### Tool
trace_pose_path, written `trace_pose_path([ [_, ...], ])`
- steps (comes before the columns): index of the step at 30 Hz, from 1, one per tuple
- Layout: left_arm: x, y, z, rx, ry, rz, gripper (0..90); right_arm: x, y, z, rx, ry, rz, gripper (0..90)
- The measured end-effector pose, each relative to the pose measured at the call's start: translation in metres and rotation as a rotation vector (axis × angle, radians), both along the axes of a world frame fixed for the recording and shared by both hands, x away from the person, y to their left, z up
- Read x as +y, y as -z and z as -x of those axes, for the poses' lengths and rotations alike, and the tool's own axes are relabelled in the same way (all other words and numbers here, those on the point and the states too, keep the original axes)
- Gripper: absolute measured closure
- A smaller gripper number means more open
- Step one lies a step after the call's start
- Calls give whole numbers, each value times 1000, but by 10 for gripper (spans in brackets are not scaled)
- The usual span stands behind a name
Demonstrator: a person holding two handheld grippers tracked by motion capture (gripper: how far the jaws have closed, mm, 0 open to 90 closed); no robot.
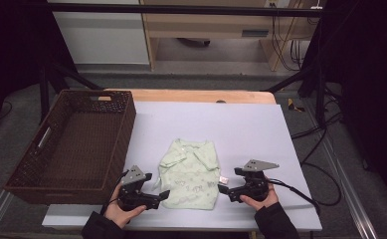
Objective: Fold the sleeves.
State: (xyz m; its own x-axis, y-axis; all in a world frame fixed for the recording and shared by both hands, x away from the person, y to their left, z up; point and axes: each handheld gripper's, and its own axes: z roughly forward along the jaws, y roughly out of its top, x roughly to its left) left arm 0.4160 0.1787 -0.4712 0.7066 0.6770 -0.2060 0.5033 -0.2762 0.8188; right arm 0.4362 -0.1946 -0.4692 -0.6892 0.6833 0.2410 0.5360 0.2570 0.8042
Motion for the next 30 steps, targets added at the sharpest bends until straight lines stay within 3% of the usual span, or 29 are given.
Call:
trace_pose_path([
  [16, -6, 4, 2, 32, 12, -40, 81, 9, 7, 8, 40, 3, -13, 64],
  [30, -11, 7, 3, 51, 22, -87, 203, 18, 11, 10, 49, -14, 10, 111],
])
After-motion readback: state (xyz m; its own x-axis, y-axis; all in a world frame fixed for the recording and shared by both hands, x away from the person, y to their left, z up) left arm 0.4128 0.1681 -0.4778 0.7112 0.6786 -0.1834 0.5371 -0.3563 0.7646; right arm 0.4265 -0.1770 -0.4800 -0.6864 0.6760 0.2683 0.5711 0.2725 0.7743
